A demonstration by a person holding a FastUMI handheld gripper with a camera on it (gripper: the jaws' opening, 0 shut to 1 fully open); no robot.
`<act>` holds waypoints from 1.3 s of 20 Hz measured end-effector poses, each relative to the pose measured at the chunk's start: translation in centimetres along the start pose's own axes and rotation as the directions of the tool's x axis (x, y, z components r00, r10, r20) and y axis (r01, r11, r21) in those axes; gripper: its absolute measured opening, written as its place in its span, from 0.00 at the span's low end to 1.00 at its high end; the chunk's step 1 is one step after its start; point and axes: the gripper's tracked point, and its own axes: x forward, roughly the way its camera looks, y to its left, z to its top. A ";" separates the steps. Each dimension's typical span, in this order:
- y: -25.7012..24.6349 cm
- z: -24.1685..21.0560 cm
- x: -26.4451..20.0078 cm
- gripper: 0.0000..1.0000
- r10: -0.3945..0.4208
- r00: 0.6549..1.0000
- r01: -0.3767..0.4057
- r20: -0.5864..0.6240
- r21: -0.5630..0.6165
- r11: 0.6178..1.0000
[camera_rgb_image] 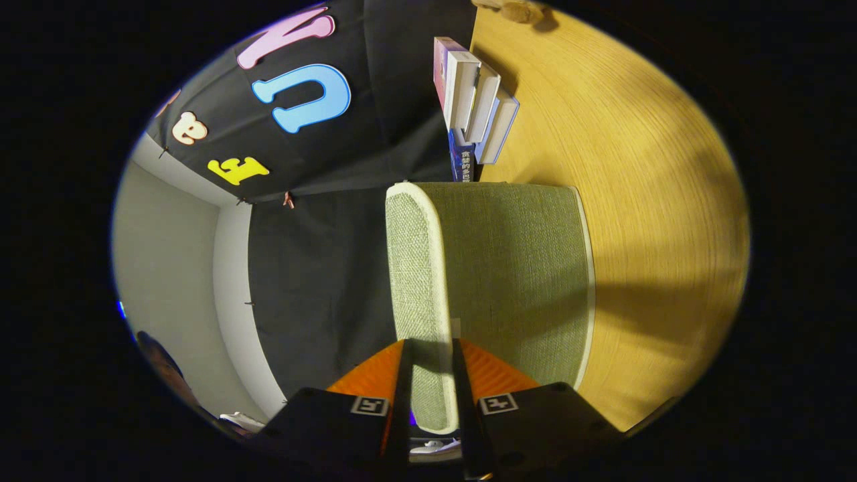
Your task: Open the storage box then place both shoes into the box .Put the left shoe in first, then the right shoe, with the right side of both shoes facing outward in a uniform manner.
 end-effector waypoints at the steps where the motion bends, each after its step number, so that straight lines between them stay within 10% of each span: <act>1: 0.9 -0.2 -0.2 0.21 0.028 1.000 -0.028 -0.008 0.000 1.000; 4: 2.9 -1.3 -0.1 0.05 0.043 0.999 -0.044 -0.017 -0.058 0.997; 18: 19.2 -2.5 10.1 0.06 -0.003 0.998 0.025 0.064 -0.340 0.940; 26: 20.0 -4.0 21.1 0.06 -0.069 0.998 0.066 0.006 -0.395 0.916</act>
